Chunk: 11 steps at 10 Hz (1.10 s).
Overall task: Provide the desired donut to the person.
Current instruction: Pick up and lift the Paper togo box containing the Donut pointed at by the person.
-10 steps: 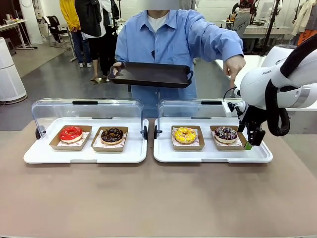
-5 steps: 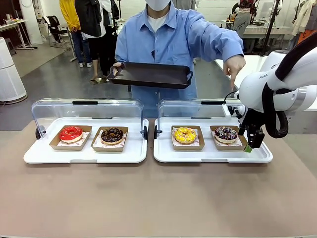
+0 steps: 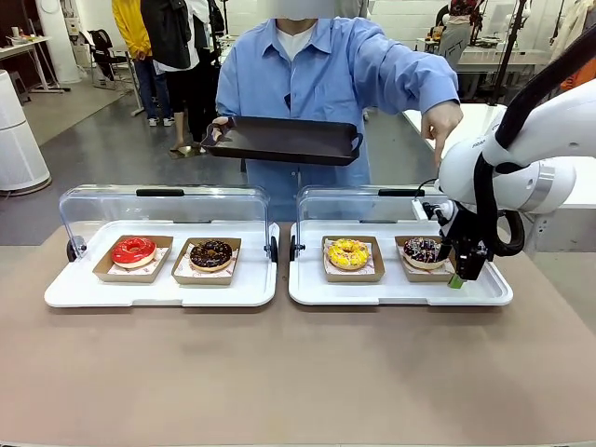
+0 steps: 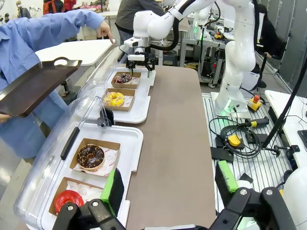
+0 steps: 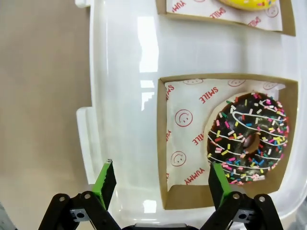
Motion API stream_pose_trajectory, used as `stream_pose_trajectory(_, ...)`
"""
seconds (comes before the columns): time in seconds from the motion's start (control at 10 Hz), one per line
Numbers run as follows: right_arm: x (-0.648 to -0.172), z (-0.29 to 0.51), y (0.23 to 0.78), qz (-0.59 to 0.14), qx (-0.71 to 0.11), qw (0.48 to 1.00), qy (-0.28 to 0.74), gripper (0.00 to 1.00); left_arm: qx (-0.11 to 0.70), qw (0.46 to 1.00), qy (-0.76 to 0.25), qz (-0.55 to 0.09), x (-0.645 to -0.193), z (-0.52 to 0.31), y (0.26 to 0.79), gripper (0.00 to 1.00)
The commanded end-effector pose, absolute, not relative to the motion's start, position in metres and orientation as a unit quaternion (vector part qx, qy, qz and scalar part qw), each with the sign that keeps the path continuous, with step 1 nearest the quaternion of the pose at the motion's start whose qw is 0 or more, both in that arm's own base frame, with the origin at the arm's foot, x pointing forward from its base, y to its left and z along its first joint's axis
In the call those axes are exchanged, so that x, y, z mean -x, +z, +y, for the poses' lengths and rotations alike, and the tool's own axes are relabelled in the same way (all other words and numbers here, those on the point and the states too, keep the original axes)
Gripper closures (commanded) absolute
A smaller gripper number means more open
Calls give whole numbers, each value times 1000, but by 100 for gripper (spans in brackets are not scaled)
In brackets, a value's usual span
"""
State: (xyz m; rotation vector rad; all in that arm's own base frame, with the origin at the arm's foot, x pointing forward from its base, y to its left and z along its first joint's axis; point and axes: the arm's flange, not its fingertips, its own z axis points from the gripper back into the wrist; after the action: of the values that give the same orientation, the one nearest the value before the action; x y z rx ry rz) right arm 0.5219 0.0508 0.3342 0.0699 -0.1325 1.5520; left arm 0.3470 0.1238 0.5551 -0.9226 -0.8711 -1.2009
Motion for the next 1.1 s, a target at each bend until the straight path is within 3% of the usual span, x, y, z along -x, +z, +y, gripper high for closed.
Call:
stream_pose_trajectory(0.0,-528,47,333,-58,-39,711,700,0,405,639,-529,-384,-347,124,557,0)
stream_pose_trajectory(1.0,-518,46,328,-23,-34,712,701,0,405,639,-529,-384,-347,124,557,0)
